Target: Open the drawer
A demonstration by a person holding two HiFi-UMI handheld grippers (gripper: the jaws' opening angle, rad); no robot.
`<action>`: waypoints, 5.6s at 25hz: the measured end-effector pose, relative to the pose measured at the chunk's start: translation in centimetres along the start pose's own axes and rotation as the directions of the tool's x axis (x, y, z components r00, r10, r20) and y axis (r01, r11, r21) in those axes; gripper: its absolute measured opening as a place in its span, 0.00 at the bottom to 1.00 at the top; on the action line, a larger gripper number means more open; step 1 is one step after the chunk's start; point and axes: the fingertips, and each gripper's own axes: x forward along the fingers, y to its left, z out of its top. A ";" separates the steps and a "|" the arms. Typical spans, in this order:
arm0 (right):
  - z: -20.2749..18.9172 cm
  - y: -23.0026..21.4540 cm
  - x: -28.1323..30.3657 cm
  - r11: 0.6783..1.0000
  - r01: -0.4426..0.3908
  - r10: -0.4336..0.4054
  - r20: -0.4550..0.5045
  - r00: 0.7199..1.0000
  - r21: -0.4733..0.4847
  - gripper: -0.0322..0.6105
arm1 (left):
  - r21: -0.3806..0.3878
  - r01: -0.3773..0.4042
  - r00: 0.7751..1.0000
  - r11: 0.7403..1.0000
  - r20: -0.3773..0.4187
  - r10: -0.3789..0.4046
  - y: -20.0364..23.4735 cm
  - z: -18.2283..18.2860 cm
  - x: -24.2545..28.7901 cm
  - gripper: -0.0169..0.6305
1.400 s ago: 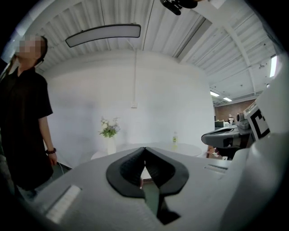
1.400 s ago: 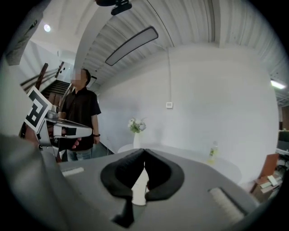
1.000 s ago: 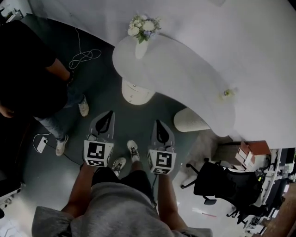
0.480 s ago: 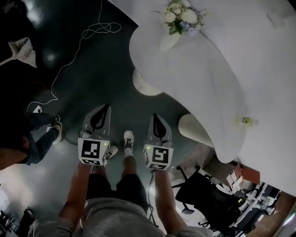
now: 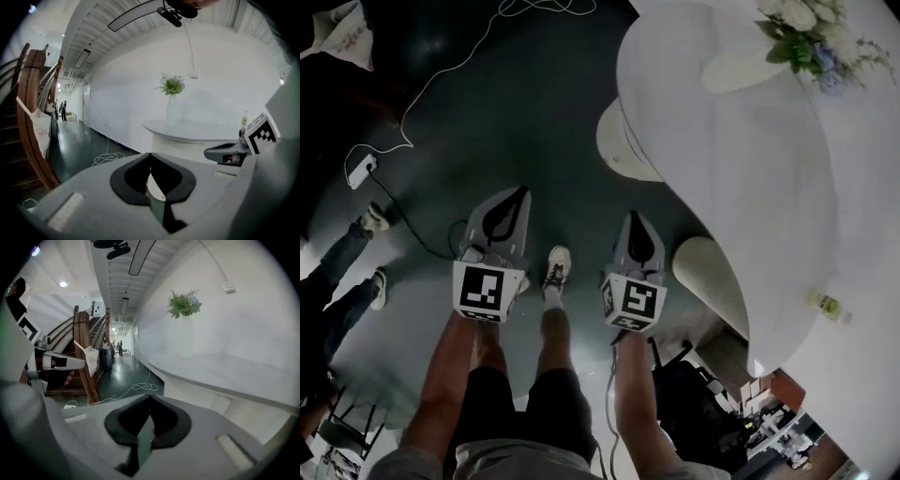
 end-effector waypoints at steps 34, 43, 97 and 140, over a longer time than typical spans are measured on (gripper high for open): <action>-25.5 -5.6 22.3 0.997 0.057 -0.063 -0.138 0.988 -0.042 0.06 | -0.034 0.010 0.993 0.999 -0.118 -0.014 1.7 -26.3 14.4 0.04; -27.8 -6.5 25.6 0.985 0.137 -0.110 -0.220 0.969 0.109 0.28 | -0.047 0.007 0.990 0.999 -0.140 -0.014 1.9 -27.2 15.2 0.04; -30.0 1.8 23.1 0.983 0.167 -0.180 -0.295 0.938 -0.071 0.16 | -0.038 -0.019 0.989 0.999 -0.145 0.013 5.9 -29.4 8.2 0.04; -33.2 12.6 17.1 0.989 0.148 -0.145 -0.316 0.938 -0.015 0.21 | -0.013 0.000 0.988 1.000 -0.153 -0.002 10.7 -32.8 -0.8 0.04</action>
